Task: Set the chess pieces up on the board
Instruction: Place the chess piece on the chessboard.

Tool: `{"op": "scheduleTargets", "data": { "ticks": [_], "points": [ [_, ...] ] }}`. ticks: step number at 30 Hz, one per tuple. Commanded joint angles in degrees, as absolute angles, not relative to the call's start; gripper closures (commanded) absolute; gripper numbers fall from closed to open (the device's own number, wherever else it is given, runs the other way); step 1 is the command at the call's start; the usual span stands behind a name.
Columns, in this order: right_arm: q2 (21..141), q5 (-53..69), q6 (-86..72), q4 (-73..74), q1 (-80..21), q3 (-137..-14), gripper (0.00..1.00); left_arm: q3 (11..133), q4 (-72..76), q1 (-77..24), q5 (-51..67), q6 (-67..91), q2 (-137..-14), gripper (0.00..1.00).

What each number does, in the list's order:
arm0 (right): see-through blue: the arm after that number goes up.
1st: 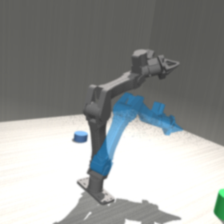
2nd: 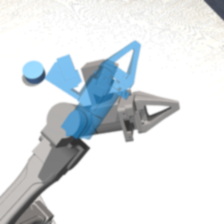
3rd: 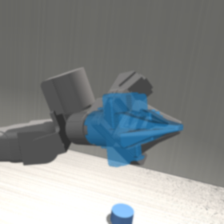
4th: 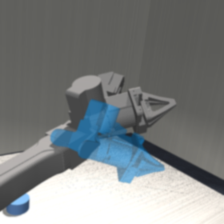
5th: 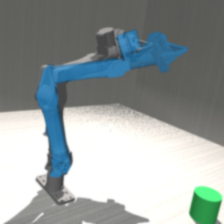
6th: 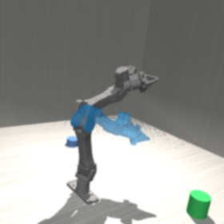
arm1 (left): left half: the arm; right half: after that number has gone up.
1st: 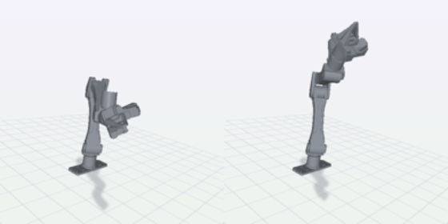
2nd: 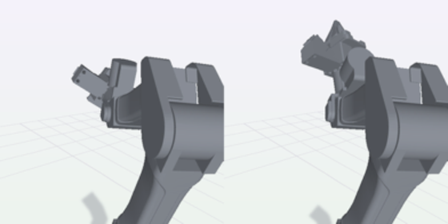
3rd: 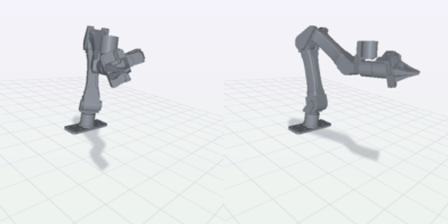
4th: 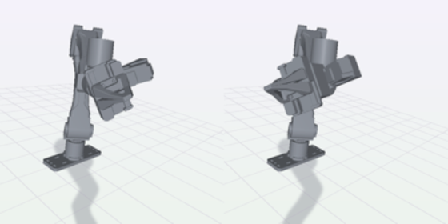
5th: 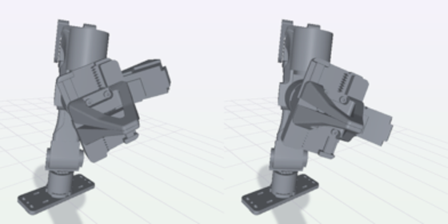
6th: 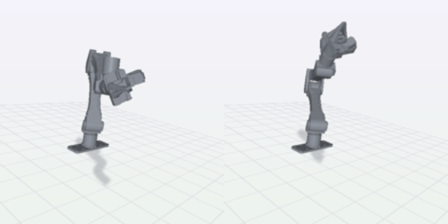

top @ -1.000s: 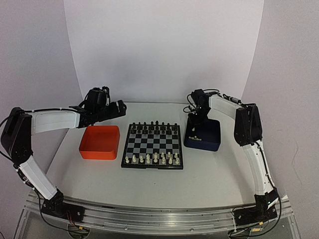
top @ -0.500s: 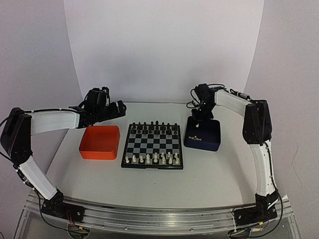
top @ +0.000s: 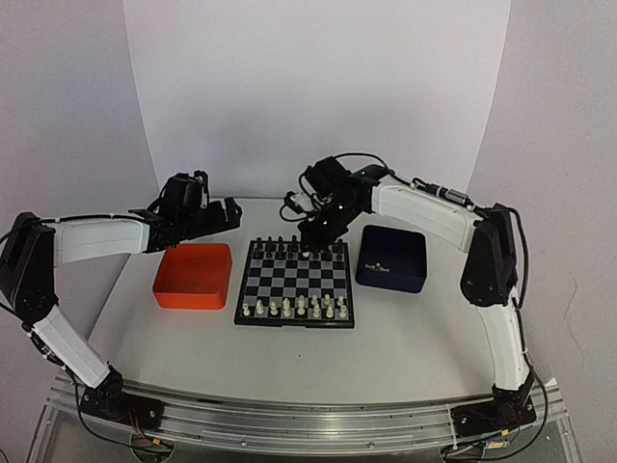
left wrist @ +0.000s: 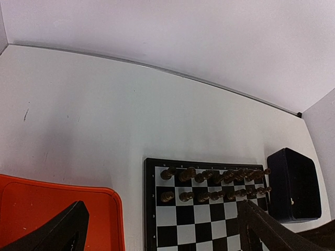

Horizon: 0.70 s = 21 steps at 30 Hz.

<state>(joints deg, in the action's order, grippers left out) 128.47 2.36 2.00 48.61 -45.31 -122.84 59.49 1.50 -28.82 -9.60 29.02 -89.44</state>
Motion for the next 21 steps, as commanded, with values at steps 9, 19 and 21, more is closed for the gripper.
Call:
{"op": "scheduleTargets", "data": {
  "ticks": [9,19,21],
  "points": [
    [138.28,6.26,7.16,51.4,-49.59,-129.84,1.0,57.36,2.34,-28.58,-9.74,29.27,-84.59,0.0],
    [141.18,9.48,6.04,52.49,-50.47,-130.27,1.0,57.26,2.37,-28.56,-8.87,29.32,-84.64,0.0],
    [141.46,9.52,5.98,52.88,-50.51,-130.21,1.0,57.17,2.32,-28.56,-8.75,29.38,-84.55,0.0]
  ]
}}
